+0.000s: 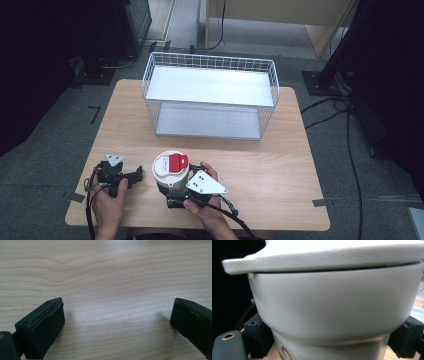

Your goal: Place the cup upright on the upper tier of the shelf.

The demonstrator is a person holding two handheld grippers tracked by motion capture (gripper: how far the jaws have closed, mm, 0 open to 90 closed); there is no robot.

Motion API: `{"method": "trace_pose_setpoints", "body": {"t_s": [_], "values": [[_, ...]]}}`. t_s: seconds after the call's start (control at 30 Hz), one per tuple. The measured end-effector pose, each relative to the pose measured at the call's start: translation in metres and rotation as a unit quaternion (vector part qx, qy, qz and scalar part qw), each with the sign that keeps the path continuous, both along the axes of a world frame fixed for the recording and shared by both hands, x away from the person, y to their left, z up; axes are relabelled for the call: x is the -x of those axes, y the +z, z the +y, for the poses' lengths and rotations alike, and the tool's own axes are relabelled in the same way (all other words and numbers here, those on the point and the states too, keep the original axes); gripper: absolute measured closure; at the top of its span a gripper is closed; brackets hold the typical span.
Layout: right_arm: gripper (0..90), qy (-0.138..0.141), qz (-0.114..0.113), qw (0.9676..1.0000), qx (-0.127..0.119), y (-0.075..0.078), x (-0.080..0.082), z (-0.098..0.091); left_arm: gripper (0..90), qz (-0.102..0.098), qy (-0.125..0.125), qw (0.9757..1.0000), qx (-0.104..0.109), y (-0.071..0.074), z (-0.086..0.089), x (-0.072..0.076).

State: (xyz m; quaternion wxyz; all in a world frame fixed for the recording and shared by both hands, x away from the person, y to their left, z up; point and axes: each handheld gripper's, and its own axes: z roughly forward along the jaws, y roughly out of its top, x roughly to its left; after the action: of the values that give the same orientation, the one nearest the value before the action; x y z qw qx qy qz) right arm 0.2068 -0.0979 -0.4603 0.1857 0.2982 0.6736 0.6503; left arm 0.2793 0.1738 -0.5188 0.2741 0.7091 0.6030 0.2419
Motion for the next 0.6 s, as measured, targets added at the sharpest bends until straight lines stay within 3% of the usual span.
{"method": "trace_pose_setpoints", "body": {"t_s": [0.6], "values": [[11.5,-0.017,-0.041,0.9989,-0.017,0.038,-0.006,-0.006,0.0,0.0,0.0,1.0,0.0,0.0,0.0,0.0]]}}
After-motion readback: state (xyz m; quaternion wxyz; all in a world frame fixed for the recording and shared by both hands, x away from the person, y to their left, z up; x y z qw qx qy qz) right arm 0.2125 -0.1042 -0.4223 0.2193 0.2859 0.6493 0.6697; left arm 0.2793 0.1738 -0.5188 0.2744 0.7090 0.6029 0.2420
